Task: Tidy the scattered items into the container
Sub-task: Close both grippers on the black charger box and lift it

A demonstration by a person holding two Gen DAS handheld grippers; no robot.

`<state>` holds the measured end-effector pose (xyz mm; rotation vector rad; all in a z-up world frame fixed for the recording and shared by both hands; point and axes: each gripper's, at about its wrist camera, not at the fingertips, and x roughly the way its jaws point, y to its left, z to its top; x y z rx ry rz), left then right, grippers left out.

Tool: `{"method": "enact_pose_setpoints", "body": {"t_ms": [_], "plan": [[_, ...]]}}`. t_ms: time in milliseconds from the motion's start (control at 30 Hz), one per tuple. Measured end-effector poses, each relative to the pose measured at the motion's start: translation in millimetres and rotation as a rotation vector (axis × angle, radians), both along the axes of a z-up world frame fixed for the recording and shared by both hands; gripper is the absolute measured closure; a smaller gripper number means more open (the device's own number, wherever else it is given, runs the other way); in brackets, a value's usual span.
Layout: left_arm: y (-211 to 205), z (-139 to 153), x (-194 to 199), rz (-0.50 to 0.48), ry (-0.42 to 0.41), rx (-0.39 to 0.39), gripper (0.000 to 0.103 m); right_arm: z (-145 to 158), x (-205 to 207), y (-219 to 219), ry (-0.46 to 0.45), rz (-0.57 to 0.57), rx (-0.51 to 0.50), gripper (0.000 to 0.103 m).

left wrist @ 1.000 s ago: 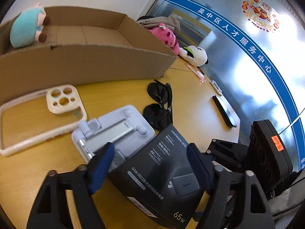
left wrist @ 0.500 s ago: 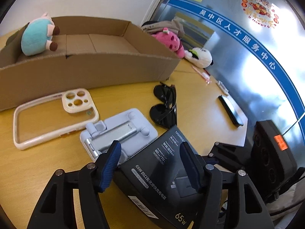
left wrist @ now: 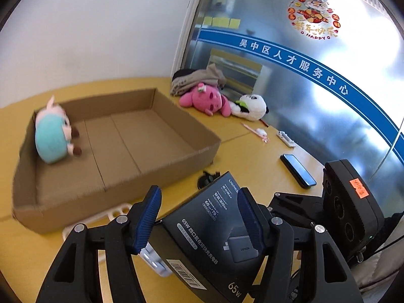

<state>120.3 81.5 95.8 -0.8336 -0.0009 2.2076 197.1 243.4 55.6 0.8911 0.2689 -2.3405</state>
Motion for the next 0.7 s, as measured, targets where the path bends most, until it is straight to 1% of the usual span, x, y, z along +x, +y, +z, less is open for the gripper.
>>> {"method": "enact_pose_setpoints", "body": {"t_ms": [233, 333, 433, 533, 700], "plan": [[-9, 45, -32, 0.017, 0.108, -0.031, 0.037, 48, -25, -3, 0.121, 0.006, -0.005, 0.019], [-16, 66, -50, 0.023, 0.137, -0.008, 0.037, 71, -40, -6, 0.174, 0.007, -0.011, 0.019], [-20, 88, -69, 0.015, 0.172, 0.018, 0.037, 89, -60, -9, 0.203, 0.0, -0.025, 0.02], [-19, 105, -84, 0.014, 0.215, 0.012, 0.037, 102, -77, -12, 0.219, -0.01, -0.039, 0.02], [-19, 125, -111, 0.017, 0.251, 0.0, 0.037, 122, -108, -13, 0.25, -0.018, -0.064, 0.02]]}}
